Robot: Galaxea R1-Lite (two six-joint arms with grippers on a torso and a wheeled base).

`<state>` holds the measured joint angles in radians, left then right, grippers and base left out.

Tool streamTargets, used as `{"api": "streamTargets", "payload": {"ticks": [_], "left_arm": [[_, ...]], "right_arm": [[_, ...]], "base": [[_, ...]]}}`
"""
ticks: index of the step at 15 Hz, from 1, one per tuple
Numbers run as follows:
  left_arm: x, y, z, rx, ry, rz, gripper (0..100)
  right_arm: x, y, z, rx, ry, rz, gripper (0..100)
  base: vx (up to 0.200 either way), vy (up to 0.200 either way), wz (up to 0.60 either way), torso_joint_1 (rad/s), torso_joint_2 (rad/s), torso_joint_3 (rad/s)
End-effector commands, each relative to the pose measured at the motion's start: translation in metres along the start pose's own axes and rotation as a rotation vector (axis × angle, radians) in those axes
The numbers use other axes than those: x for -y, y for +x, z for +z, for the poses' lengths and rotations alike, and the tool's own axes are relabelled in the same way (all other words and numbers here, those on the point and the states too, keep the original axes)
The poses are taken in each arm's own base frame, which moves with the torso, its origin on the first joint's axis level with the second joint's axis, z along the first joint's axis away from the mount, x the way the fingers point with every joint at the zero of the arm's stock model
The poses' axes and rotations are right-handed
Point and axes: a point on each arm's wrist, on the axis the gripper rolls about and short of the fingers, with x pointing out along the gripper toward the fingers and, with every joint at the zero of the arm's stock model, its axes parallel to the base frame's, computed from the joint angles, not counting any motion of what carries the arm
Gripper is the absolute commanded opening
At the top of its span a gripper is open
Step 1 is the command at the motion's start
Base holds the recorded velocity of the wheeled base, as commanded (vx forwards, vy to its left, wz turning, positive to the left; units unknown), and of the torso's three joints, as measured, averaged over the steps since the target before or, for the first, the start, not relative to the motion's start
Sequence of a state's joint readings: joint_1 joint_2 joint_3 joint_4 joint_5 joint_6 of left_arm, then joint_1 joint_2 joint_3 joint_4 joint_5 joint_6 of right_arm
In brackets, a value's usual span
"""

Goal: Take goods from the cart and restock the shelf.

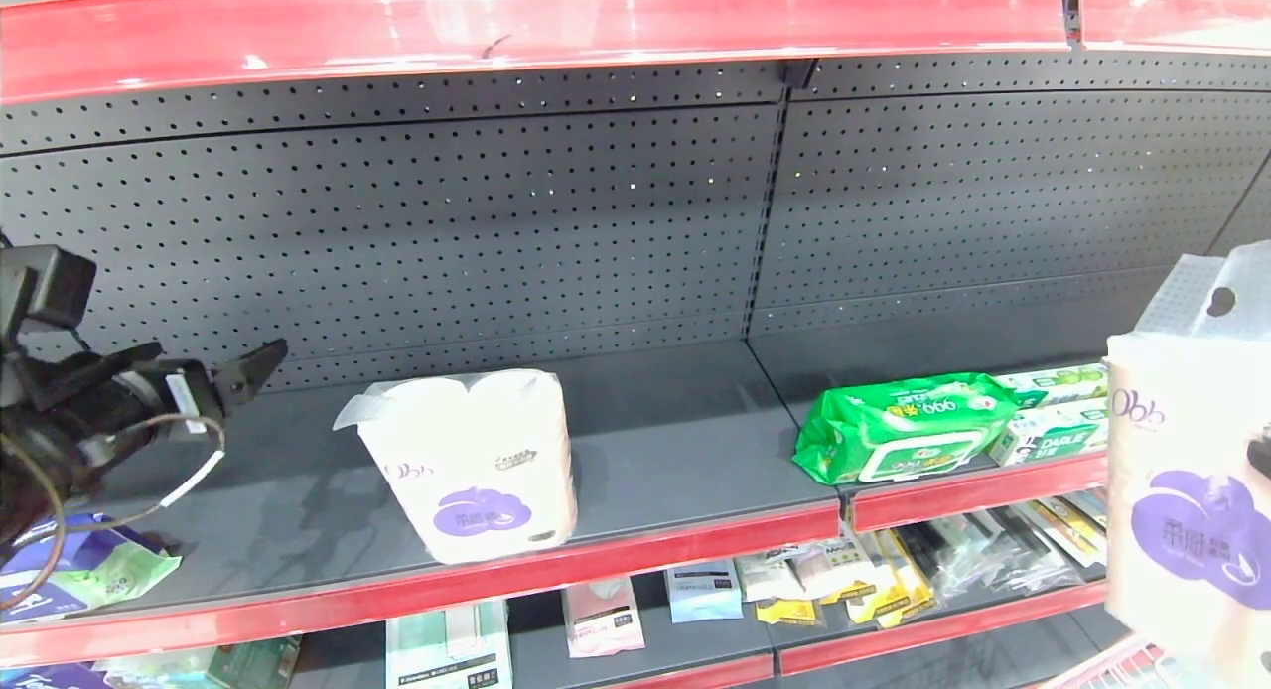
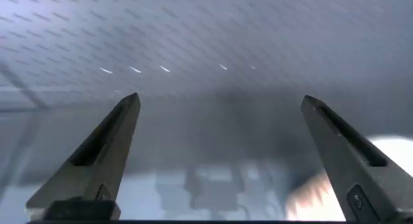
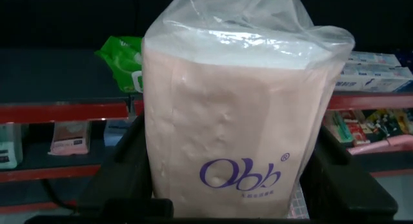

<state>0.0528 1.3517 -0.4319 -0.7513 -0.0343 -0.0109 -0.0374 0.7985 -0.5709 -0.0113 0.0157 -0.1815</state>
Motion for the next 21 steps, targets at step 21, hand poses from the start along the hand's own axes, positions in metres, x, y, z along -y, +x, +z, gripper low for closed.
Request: {"api": "streamTargets", "payload": {"ticks": [21], "left_arm": [[-0.003,-0.249,-0.098,0.057,0.097,-0.163,100]], "right_arm": [[0.003,0.037,0.014,-0.027,-0.014,0.098,0]], "base": [[0.000,0.000,0.00,0.000,0.00,0.000]]}}
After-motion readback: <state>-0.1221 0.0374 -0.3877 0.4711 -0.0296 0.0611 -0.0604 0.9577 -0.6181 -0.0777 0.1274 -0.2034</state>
